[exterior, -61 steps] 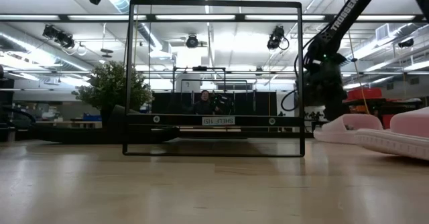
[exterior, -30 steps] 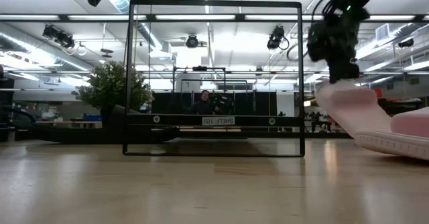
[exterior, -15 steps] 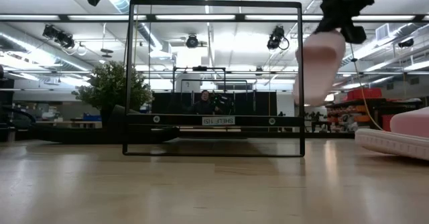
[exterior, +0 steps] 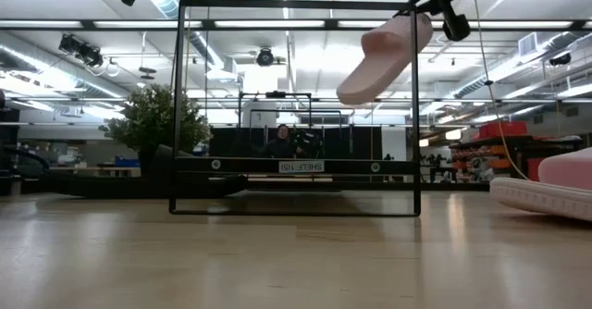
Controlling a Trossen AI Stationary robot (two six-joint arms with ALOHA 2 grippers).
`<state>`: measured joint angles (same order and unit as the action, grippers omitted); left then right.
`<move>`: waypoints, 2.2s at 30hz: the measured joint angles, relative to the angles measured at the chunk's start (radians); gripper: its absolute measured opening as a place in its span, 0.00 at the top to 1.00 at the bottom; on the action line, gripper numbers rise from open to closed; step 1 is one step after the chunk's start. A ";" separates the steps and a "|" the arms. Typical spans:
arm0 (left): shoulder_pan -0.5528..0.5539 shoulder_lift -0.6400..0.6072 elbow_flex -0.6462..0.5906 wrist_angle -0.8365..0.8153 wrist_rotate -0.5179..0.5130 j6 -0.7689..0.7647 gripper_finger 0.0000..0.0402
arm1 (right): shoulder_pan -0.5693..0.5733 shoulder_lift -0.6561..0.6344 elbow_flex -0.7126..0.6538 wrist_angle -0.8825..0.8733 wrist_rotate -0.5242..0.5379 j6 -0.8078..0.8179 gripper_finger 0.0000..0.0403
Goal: Pick and place slides into the shelf
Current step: Put the top pink slide on the shelf
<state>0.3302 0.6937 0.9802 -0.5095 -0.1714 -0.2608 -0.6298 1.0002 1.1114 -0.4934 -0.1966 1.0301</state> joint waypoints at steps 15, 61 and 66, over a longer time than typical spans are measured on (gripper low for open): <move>0.059 0.000 0.000 0.094 -0.009 0.149 0.94 | 0.557 0.058 0.000 0.016 0.635 0.354 1.00; 0.097 0.000 0.000 0.090 -0.008 0.036 0.93 | 1.194 0.486 -0.251 0.475 1.471 1.169 1.00; 0.097 0.000 0.000 0.090 -0.008 0.037 0.95 | 1.194 0.486 -0.271 0.513 1.437 1.175 1.00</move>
<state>0.4274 0.6939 0.9802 -0.4193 -0.1791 -0.2237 0.5644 1.4864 0.8403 0.0193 1.2399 2.2055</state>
